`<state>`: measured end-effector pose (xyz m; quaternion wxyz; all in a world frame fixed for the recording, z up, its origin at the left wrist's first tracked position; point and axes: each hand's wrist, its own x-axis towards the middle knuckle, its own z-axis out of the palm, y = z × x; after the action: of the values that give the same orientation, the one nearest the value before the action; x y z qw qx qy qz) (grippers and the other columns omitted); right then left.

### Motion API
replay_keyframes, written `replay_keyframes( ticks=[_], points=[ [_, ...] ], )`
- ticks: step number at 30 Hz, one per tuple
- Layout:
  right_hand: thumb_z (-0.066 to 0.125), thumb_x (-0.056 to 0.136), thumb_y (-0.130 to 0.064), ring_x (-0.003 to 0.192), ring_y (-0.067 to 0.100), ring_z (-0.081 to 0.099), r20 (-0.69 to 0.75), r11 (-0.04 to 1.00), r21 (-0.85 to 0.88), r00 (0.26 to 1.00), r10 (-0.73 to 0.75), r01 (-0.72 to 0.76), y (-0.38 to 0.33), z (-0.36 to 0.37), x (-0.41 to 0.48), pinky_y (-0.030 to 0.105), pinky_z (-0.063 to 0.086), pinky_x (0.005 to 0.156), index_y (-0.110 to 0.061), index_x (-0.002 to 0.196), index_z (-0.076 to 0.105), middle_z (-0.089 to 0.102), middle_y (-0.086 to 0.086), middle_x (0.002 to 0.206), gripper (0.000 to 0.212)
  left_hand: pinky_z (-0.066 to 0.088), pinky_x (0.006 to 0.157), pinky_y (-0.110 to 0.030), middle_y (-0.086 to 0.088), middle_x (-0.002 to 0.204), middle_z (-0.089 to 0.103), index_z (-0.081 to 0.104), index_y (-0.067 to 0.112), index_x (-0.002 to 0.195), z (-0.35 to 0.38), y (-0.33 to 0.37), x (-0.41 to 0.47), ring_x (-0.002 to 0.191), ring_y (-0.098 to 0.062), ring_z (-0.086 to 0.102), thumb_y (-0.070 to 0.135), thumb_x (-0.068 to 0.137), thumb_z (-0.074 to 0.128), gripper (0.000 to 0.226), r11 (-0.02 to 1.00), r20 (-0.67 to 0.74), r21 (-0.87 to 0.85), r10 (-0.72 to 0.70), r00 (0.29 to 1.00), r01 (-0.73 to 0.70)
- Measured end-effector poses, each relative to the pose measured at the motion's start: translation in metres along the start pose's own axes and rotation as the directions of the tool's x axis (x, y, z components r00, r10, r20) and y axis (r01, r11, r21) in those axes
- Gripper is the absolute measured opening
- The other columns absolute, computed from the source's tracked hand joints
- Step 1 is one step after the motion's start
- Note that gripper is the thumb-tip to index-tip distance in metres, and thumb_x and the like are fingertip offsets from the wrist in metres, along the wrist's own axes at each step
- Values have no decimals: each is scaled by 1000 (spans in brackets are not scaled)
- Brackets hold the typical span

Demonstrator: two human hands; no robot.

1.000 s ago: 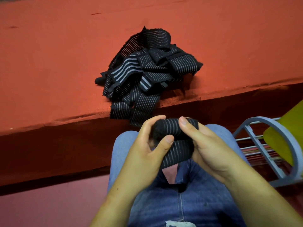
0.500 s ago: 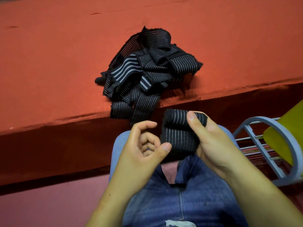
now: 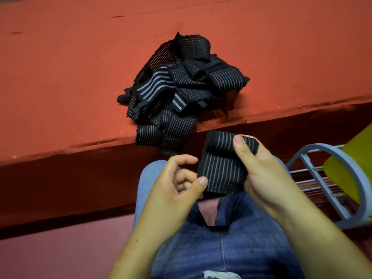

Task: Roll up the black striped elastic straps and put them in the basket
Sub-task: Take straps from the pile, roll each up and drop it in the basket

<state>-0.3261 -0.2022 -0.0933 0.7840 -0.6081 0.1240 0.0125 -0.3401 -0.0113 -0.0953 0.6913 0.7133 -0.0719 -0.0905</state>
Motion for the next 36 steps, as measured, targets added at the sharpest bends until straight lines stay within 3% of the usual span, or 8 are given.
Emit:
replay_keyframes(
  ticks=[5,9,13,17,20,25,29,36],
  points=[
    [65,80,-60,115,26,72,14,997,-71,999,-41,42,1,-1,0,52,56,104,-19,124,64,75,9,119,60,40,59,-24,-3,69,53,55,21,121,0,-1,0,66,-23,40,3,95,67,33,998,28,-41,-43,999,44],
    [65,81,-60,106,18,73,15,992,-103,998,-69,70,2,-1,-1,46,58,99,-23,120,65,76,4,113,53,35,54,-21,-3,69,52,53,18,121,-1,1,1,58,-11,40,1,97,63,31,994,46,-80,-74,996,78],
    [67,79,-59,107,20,74,21,996,-68,998,-59,60,4,1,-1,47,59,98,-25,119,64,76,4,112,53,46,65,-20,-6,76,62,51,18,127,3,5,1,67,-11,57,2,97,63,37,995,63,-79,-60,996,65],
    [66,80,-56,107,24,74,24,998,-28,999,-47,48,4,4,-1,46,61,93,-25,121,64,76,5,113,51,54,79,-20,-6,107,78,45,25,136,12,7,-3,94,-13,73,1,95,64,51,996,97,-82,-38,995,46],
    [66,80,-57,103,22,74,24,998,-22,998,-50,50,3,4,-2,37,61,82,-25,121,63,75,6,112,52,55,80,-21,-5,105,79,41,28,141,19,8,-7,95,-11,74,6,92,67,60,992,63,-126,-23,998,31],
    [70,83,-63,111,35,73,19,999,-18,999,-32,33,5,7,-3,56,61,93,-28,120,63,75,13,116,51,57,80,-22,-2,102,77,30,33,151,27,6,-9,88,-9,74,9,89,72,78,973,82,-224,-30,996,47],
    [69,85,-63,102,29,76,27,999,-37,999,-38,39,2,6,-4,51,63,86,-25,123,62,74,14,115,54,56,74,-21,-4,88,77,28,35,152,29,7,-9,77,-9,72,8,92,64,75,983,96,-175,-31,995,47],
    [69,86,-64,102,23,75,21,997,-57,998,-58,59,0,7,-5,51,60,92,-29,118,64,77,2,106,48,54,73,-33,-11,99,78,19,48,155,27,-10,-8,84,-22,75,26,97,57,73,989,169,-119,-66,983,87]
  ],
)
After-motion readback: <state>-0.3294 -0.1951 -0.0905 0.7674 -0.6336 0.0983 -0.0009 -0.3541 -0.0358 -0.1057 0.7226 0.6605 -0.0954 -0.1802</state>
